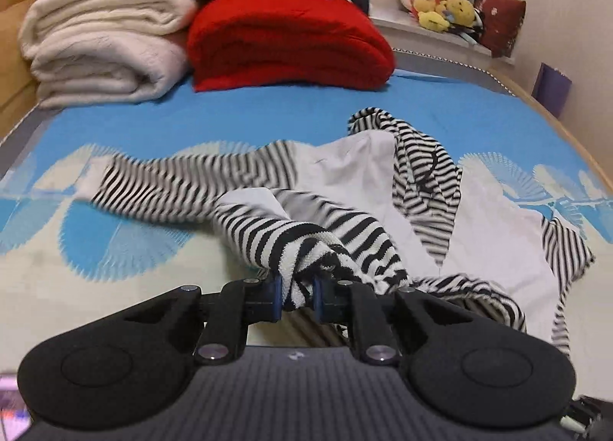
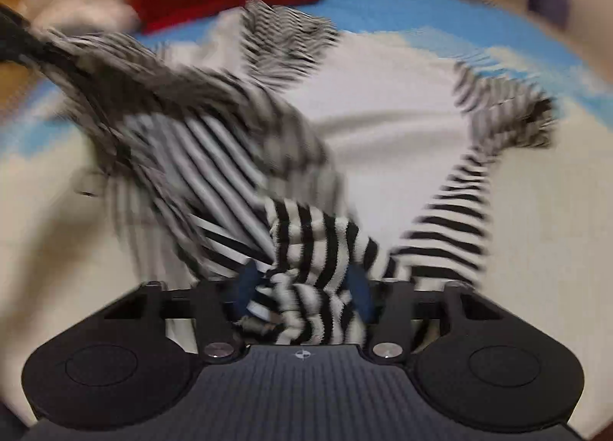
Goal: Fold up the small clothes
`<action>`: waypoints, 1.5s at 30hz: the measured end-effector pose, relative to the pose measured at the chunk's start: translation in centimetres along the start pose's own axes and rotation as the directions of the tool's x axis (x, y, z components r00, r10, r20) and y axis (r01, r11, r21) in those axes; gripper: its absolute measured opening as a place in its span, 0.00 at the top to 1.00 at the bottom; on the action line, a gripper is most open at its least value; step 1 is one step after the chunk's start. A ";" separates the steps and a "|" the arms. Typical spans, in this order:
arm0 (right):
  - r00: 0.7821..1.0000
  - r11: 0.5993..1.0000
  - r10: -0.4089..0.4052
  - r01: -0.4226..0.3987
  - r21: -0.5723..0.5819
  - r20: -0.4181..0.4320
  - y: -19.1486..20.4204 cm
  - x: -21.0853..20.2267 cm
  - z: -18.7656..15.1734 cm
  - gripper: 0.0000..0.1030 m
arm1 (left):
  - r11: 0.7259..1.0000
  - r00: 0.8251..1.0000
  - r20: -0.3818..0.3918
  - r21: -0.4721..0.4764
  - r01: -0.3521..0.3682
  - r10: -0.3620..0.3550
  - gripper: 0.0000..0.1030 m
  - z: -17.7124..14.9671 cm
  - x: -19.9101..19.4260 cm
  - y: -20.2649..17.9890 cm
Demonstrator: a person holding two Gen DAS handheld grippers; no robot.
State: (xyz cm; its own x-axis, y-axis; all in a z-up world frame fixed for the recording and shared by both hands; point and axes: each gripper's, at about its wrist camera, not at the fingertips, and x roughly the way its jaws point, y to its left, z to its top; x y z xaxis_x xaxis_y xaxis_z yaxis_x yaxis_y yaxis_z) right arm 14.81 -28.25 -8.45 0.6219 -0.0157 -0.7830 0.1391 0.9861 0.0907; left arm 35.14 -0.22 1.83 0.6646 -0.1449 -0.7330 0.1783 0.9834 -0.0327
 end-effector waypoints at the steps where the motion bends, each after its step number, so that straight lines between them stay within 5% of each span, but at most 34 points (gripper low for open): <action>1: 1.000 1.000 0.015 -0.015 0.018 0.000 -0.5 -1.1 -0.1 1.00 | 1.000 1.000 0.002 0.011 -0.013 0.013 0.85 -0.9 -1.1 0.8; 6: 0.985 0.990 0.112 -0.100 -0.095 0.130 -2.3 -11.7 -2.6 1.00 | 1.000 0.998 -0.064 0.018 0.016 -0.015 0.85 -7.8 -6.0 5.3; 10: 0.971 0.970 -0.014 0.071 -0.231 0.238 -1.3 -17.1 -4.3 1.00 | 1.000 0.992 -0.121 -0.014 0.016 -0.018 0.85 -14.2 -8.1 7.5; 12: 0.977 0.971 0.003 0.048 -0.233 0.214 -1.6 -18.3 -5.3 1.00 | 0.999 0.983 -0.180 -0.024 0.033 -0.036 0.85 -17.2 -8.3 8.2; 16: 0.990 0.976 0.109 -0.089 -0.200 0.090 -1.2 -17.2 -7.1 0.96 | 1.000 0.969 -0.246 -0.014 0.023 -0.026 0.85 -20.5 -7.7 9.2; 17: 0.989 0.973 0.122 -0.103 -0.207 0.083 -0.7 -16.6 -7.3 0.84 | 1.000 0.969 -0.246 -0.015 0.028 -0.031 0.85 -20.6 -7.5 9.2; 18: 0.988 0.973 0.127 -0.106 -0.205 0.090 0.1 -15.9 -7.3 0.65 | 1.000 0.969 -0.245 -0.012 0.022 -0.025 0.85 -20.5 -7.4 9.1; 19: 0.986 0.974 0.128 -0.105 -0.203 0.102 0.7 -15.4 -7.0 0.59 | 1.000 0.970 -0.244 -0.005 0.012 -0.013 0.85 -20.3 -7.2 9.0; 24: 0.996 0.944 0.055 -0.028 -0.330 0.072 5.5 -8.5 -4.5 0.51 | 1.000 0.966 -0.259 -0.008 -0.011 0.009 0.85 -19.9 -6.1 9.2; 26: 0.999 0.900 -0.024 0.039 -0.434 0.040 6.8 -5.3 -5.0 0.58 | 1.000 0.964 -0.266 -0.017 -0.009 0.004 0.84 -20.3 -5.9 9.4; 27: 0.998 0.865 -0.058 0.054 -0.499 0.006 7.3 -4.0 -5.4 0.89 | 1.000 0.963 -0.270 -0.028 0.002 -0.009 0.84 -20.6 -5.4 9.3; 31: 1.000 0.832 -0.023 0.013 -0.554 -0.011 5.7 -8.2 -6.6 0.94 | 0.998 0.961 -0.271 -0.011 0.060 -0.060 0.84 -21.7 -6.3 9.2; 34: 0.998 0.820 0.030 -0.057 -0.569 -0.058 2.6 -13.6 -8.8 0.94 | 0.990 0.931 -0.340 -0.001 0.141 -0.133 0.88 -23.2 -6.7 8.6; 37: 0.988 0.778 -0.067 -0.037 -0.628 -0.141 1.6 -13.8 -12.4 0.92 | 0.989 0.899 -0.437 0.115 0.090 -0.031 0.88 -24.9 -6.0 7.6; 40: 0.968 0.798 -0.115 -0.043 -0.602 -0.222 1.0 -12.8 -12.9 0.80 | 0.988 0.933 -0.346 0.081 0.135 -0.099 0.79 -23.5 -8.1 7.6; 42: 0.991 0.848 -0.091 0.027 -0.530 -0.094 0.9 -14.5 -11.2 0.51 | 0.976 0.954 -0.234 0.067 0.205 -0.184 0.59 -22.0 -10.5 7.1; 45: 0.997 0.913 0.079 -0.072 -0.401 0.001 1.1 -16.5 -8.2 0.47 | 0.952 0.960 -0.125 0.143 0.269 -0.252 0.47 -19.8 -11.6 3.8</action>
State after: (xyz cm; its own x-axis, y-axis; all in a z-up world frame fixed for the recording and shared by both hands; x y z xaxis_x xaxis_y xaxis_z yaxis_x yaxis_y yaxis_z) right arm -1.62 -25.58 -0.52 0.6314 0.0620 -0.7729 -0.2271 0.9679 -0.1079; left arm 13.71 7.39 -3.21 0.5021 -0.3737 -0.7799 0.4524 0.8821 -0.1314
